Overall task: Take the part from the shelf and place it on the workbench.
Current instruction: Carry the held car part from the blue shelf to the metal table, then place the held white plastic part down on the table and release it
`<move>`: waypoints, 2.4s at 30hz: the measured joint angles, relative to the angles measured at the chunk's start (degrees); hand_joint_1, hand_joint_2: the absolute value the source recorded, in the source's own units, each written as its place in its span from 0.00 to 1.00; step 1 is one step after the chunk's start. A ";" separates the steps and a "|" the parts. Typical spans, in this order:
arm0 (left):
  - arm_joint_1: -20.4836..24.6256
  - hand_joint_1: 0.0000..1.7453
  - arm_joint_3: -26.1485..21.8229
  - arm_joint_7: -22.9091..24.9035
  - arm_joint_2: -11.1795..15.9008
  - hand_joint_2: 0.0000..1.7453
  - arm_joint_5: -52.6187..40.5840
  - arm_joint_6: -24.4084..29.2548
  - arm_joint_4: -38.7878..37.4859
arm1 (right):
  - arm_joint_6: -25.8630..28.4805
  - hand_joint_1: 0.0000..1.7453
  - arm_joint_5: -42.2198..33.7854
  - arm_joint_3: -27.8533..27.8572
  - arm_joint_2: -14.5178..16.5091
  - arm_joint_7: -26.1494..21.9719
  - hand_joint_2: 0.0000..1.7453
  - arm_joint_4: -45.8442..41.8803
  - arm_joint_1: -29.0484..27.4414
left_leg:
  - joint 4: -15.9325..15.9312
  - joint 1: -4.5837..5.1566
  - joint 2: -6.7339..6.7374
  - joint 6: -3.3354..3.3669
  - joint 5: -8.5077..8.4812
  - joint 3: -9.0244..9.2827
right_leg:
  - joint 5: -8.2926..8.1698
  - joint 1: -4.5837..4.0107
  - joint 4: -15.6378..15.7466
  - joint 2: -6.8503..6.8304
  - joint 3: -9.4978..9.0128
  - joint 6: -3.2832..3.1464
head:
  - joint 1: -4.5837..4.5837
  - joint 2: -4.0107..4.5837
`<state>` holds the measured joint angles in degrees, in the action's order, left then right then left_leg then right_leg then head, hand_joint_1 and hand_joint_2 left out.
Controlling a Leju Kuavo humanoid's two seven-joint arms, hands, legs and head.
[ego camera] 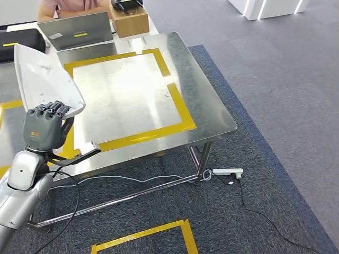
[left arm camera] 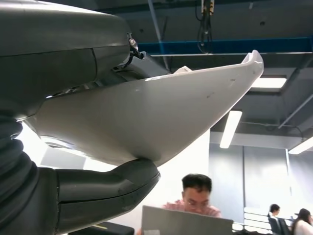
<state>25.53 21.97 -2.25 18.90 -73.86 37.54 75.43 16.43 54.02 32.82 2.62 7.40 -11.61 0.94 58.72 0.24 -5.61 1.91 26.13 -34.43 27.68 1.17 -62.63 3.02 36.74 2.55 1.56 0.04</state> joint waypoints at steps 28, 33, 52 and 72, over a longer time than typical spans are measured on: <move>0.70 1.00 -0.22 0.07 -0.04 1.00 0.01 -0.87 -0.67 | -0.03 0.00 -0.44 1.40 0.09 -1.48 0.00 -0.17 0.08 | -0.30 0.09 6.01 0.64 -0.35 -0.50 | 6.56 -0.48 -10.25 -3.04 3.20 0.54 | -0.07 0.01; 2.56 1.00 -0.01 0.07 -0.40 1.00 -0.37 -1.95 -2.33 | -0.79 0.00 -0.04 1.41 0.12 -1.46 0.00 -0.16 0.28 | 0.36 0.46 5.19 -0.16 0.31 -0.31 | 0.02 -0.44 3.81 -2.88 -2.52 -0.37 | -0.08 0.01; 10.07 1.00 2.75 0.07 -3.69 1.00 -1.40 -4.29 -15.01 | -1.25 0.00 1.76 1.41 0.54 -0.86 0.00 -0.16 0.81 | -0.48 0.44 5.13 -0.86 -0.03 0.06 | 0.14 -0.53 4.14 -2.78 -2.90 -1.18 | -0.06 0.02; 20.69 0.75 5.91 3.06 -9.16 1.00 -2.95 -8.82 -37.17 | -1.94 0.00 2.20 1.42 1.05 -0.49 0.00 -0.15 0.98 | -0.31 0.55 5.12 -0.78 0.02 0.01 | 0.03 -0.40 4.24 -2.80 -3.01 -1.04 | -0.06 0.01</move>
<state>46.22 27.88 0.81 9.74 -76.81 28.72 38.26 14.49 56.22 34.24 3.67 6.91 -11.76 1.92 58.42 0.79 -0.49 1.12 26.15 -34.42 27.71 0.77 -58.39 0.22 33.72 1.51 1.50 0.05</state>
